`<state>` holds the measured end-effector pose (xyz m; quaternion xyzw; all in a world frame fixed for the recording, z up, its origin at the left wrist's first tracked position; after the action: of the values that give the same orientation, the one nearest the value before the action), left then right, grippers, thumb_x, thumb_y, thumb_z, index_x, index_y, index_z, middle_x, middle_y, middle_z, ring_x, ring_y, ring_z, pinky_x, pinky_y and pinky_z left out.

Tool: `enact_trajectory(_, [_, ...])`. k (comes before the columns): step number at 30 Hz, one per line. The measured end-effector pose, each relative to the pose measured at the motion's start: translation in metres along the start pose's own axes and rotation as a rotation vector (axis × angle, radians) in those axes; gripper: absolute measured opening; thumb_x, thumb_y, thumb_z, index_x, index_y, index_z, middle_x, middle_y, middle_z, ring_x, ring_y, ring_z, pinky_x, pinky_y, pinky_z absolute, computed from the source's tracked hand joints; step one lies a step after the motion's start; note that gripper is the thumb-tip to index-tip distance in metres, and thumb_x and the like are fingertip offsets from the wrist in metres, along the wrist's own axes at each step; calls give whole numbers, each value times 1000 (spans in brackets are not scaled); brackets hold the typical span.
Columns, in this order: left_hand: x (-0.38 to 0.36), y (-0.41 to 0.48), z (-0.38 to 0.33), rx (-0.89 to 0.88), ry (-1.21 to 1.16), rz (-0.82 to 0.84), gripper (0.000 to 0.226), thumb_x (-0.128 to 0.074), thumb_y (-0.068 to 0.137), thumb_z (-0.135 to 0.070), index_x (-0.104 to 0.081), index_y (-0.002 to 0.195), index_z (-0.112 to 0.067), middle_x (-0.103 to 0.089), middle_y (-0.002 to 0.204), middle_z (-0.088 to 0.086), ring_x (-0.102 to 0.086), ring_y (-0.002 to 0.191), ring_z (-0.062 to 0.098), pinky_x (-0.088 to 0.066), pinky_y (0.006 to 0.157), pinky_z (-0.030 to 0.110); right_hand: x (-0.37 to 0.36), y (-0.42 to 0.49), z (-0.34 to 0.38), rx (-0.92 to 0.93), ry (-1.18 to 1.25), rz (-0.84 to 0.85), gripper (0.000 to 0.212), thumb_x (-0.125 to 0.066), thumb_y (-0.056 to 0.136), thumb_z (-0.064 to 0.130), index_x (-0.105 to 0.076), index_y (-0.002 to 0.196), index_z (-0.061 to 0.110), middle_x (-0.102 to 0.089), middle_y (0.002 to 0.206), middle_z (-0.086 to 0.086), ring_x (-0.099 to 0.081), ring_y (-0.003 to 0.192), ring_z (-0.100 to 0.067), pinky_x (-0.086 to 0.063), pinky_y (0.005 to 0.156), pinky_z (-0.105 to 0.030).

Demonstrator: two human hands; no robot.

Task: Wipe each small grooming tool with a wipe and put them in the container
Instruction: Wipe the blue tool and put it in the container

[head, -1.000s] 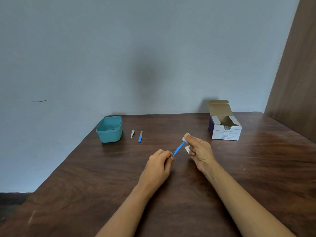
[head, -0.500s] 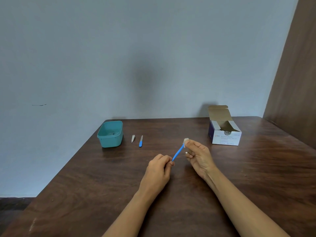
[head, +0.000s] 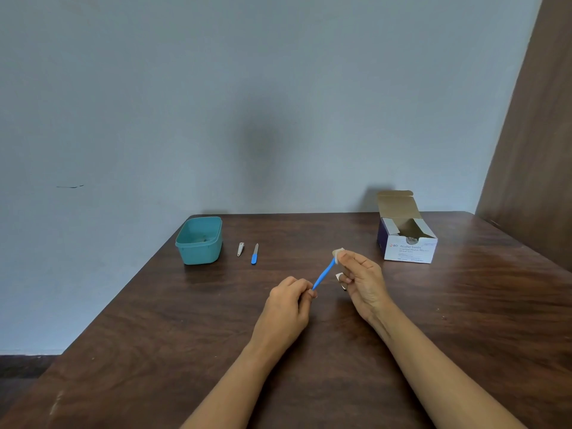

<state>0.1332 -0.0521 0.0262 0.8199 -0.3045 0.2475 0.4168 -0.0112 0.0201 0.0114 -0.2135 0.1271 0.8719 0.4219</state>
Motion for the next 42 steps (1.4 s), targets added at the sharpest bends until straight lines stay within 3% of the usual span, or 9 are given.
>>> enact_trajectory(7, [0,0,-3,-12,-8,4,14,-53,93,-16,-67,93,-17,-57,86,-5,-52,75,6,-40,68,13,-2,-3,0,-39,73,-11,8,-65,84,1,-68,77,4,-64,62,6,-42,39,-2,-29,42,-15])
enact_trajectory(14, [0,-3,-6,-31,-17,14,13,-54,93,-15,-66,91,-18,-58,86,-6,-53,75,6,-43,68,14,-3,-6,2,4,1,47,14,-66,85,19,-72,78,10,-57,54,9,-32,42,-4,-30,47,-16])
enact_trajectory(21, [4,-4,-4,-28,-23,-2,14,-55,92,-14,-68,89,-18,-58,84,-5,-53,73,7,-40,66,13,-5,-12,12,28,19,75,11,-62,86,4,-71,80,4,-71,73,2,-46,43,-3,-34,45,-14])
enact_trajectory(28, [4,-5,-8,-35,-37,21,15,-54,93,-14,-68,90,-18,-59,86,-5,-53,75,7,-43,69,16,1,-14,11,36,-60,6,6,-69,83,12,-71,80,7,-62,55,13,-36,41,-3,-30,47,-17])
enact_trajectory(34, [4,-7,-9,-18,-48,35,16,-53,93,-16,-68,89,-19,-59,84,-5,-53,73,8,-38,66,11,1,-15,14,90,-34,24,12,-62,88,9,-72,81,6,-67,62,9,-34,42,-3,-31,45,-13])
enact_trajectory(36, [5,-7,-8,-10,-50,25,16,-53,93,-16,-68,89,-19,-59,82,-5,-52,74,9,-36,65,9,0,-14,11,64,18,49,14,-60,89,7,-72,82,5,-69,67,6,-34,42,-3,-31,44,-13])
enact_trajectory(39, [6,-8,-8,10,-70,31,17,-53,94,-16,-68,88,-21,-58,82,-7,-52,73,6,-35,65,7,-2,-13,1,-19,55,52,15,-58,91,10,-70,95,4,-57,56,7,-35,42,-3,-32,43,-14])
enact_trajectory(42, [6,-8,-9,17,-88,30,18,-53,94,-17,-68,87,-23,-57,83,-9,-52,74,3,-35,65,6,-2,-14,-7,-108,135,17,12,-62,89,13,-70,95,5,-55,56,7,-35,40,-3,-33,40,-14])
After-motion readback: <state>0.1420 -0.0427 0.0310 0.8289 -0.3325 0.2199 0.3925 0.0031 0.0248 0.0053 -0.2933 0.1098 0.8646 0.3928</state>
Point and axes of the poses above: each hand's wrist, its own y-axis towards the middle knuckle, its own x-axis out of the back of the hand, z = x × y, the point moved 8 cm from there along y, towards the middle knuckle
